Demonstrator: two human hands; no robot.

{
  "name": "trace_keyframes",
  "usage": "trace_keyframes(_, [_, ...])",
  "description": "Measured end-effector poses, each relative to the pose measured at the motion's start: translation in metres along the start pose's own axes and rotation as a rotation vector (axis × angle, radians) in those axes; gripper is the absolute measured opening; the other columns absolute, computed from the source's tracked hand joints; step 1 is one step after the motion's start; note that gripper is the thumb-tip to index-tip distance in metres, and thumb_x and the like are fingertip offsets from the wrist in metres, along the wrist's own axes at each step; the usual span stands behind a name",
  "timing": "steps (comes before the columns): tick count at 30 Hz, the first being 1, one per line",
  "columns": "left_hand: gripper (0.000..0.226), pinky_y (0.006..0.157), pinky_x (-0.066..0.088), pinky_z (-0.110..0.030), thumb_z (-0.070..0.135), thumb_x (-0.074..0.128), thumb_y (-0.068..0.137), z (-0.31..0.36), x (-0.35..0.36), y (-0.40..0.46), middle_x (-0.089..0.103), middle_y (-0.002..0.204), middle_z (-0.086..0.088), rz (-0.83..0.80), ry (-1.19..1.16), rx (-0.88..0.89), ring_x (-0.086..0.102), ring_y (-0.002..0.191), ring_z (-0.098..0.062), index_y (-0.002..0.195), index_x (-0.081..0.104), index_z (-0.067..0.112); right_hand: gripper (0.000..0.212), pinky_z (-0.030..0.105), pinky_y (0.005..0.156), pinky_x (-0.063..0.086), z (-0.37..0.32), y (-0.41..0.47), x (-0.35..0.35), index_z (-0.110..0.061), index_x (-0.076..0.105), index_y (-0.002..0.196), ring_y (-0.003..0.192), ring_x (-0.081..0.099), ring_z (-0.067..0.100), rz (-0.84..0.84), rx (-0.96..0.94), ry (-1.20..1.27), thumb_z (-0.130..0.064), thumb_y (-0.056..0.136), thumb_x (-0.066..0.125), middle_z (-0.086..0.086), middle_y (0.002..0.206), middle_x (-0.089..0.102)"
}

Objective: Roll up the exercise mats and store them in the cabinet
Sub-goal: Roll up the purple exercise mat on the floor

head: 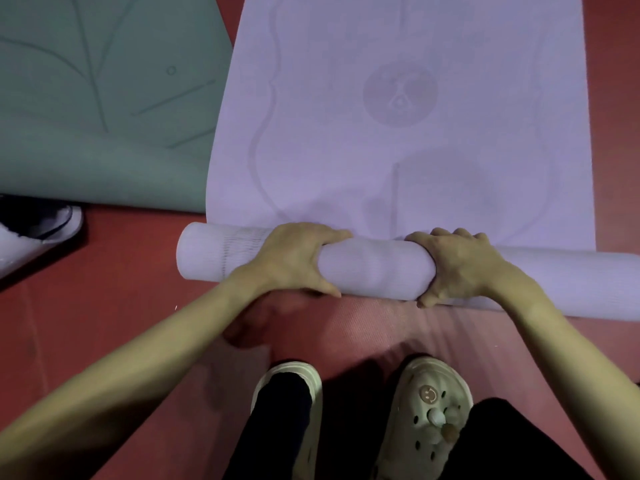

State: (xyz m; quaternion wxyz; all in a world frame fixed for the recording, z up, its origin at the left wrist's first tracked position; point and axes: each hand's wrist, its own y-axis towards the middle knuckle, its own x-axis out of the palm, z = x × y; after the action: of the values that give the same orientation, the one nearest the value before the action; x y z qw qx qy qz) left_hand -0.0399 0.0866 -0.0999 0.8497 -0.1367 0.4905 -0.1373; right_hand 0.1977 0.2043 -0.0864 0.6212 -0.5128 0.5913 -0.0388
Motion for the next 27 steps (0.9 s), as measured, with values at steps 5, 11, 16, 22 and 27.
trace_keyframes(5, [0.084, 0.097, 0.044, -0.035, 0.062, 0.084, 0.051, 0.003, -0.015, 0.012, 0.063, 0.124, 0.018, -0.085, 0.028, -0.011, 0.058, 0.114, -0.009, 0.128, 0.056, 0.041, 0.105, 0.045, 0.097, 0.036, -0.010, -0.010, 0.026, -0.020, 0.040, 0.141, 0.110, 0.050, 0.035, 0.292, -0.014, -0.120, -0.040, 0.048, 0.086, 0.013, 0.124, 0.048])
trace_keyframes(11, [0.083, 0.097, 0.043, -0.037, 0.063, 0.081, 0.055, 0.004, -0.016, 0.011, 0.062, 0.121, 0.015, -0.128, 0.055, -0.017, 0.055, 0.113, -0.012, 0.130, 0.052, 0.039, 0.085, 0.047, 0.080, 0.035, -0.018, -0.003, 0.053, -0.008, 0.055, 0.123, 0.087, 0.053, 0.036, 0.652, -0.046, -0.185, -0.031, 0.044, 0.080, 0.011, 0.102, 0.056])
trace_keyframes(16, [0.095, 0.106, 0.033, -0.039, 0.052, 0.079, 0.063, 0.008, -0.006, -0.001, 0.046, 0.141, -0.007, 0.052, 0.214, 0.115, 0.043, 0.127, -0.026, 0.143, 0.042, 0.016, 0.095, 0.043, 0.078, 0.039, -0.014, 0.007, 0.027, -0.017, 0.050, 0.124, 0.086, 0.054, 0.034, 0.417, -0.018, -0.215, -0.044, 0.040, 0.086, 0.004, 0.101, 0.054])
trace_keyframes(22, [0.097, 0.105, 0.029, -0.042, 0.042, 0.090, 0.054, 0.010, 0.013, -0.015, 0.055, 0.131, -0.020, 0.414, 0.363, 0.199, 0.045, 0.120, -0.031, 0.134, 0.053, 0.003, 0.097, 0.039, 0.087, 0.031, -0.012, 0.019, -0.018, -0.030, 0.033, 0.130, 0.103, 0.046, 0.025, 0.055, -0.010, -0.054, -0.040, 0.050, 0.087, -0.004, 0.110, 0.045])
trace_keyframes(27, [0.093, 0.093, 0.051, -0.042, 0.038, 0.094, 0.045, 0.007, 0.005, -0.007, 0.065, 0.120, -0.013, 0.383, 0.281, 0.180, 0.063, 0.107, -0.031, 0.125, 0.061, 0.003, 0.098, 0.037, 0.087, 0.031, -0.011, 0.020, -0.020, -0.029, 0.034, 0.129, 0.101, 0.046, 0.022, 0.067, -0.013, -0.046, -0.045, 0.049, 0.088, -0.004, 0.106, 0.045])
